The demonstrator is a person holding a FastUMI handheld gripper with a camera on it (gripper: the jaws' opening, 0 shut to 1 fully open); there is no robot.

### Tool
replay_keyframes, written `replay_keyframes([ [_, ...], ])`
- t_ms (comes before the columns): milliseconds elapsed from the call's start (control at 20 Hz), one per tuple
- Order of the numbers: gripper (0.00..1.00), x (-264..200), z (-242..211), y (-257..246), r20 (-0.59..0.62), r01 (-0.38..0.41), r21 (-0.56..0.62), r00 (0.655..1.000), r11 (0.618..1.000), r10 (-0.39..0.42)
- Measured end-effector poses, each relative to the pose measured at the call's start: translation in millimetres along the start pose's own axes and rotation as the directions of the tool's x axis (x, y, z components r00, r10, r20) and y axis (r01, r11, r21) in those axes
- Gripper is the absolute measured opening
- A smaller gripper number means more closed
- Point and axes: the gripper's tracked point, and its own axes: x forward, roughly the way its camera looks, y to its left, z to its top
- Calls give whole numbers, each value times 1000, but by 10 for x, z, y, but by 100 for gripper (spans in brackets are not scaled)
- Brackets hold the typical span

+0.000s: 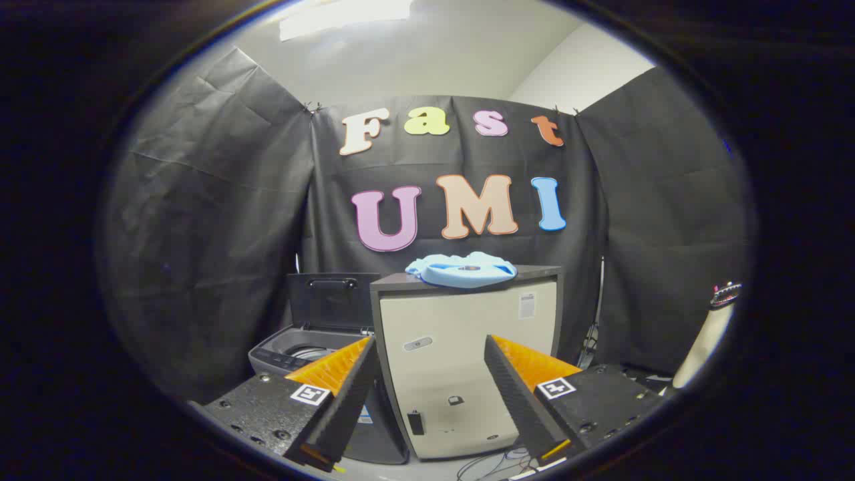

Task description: Put the clothes into the washing machine and then close the washing machine lid.

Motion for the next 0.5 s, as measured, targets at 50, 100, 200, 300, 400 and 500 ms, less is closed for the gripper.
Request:
replay_keyframes([
  [50,97,4,-2,2,2,1,-2,1000,1000,-1],
  [100,97,4,-1,-5,2,5,-5,1000,1000,-5],
  [200,97,12,-12,-16,1,11,-10,1000,1000,-11],
  [300,97,4,0,-27,10,24,-19,1000,1000,-24],
  [400,97,29,-4,-42,17,40,-27,999,999,-39],
  [500,97,63,-12,-68,16,53,-27,999,998,-52],
])
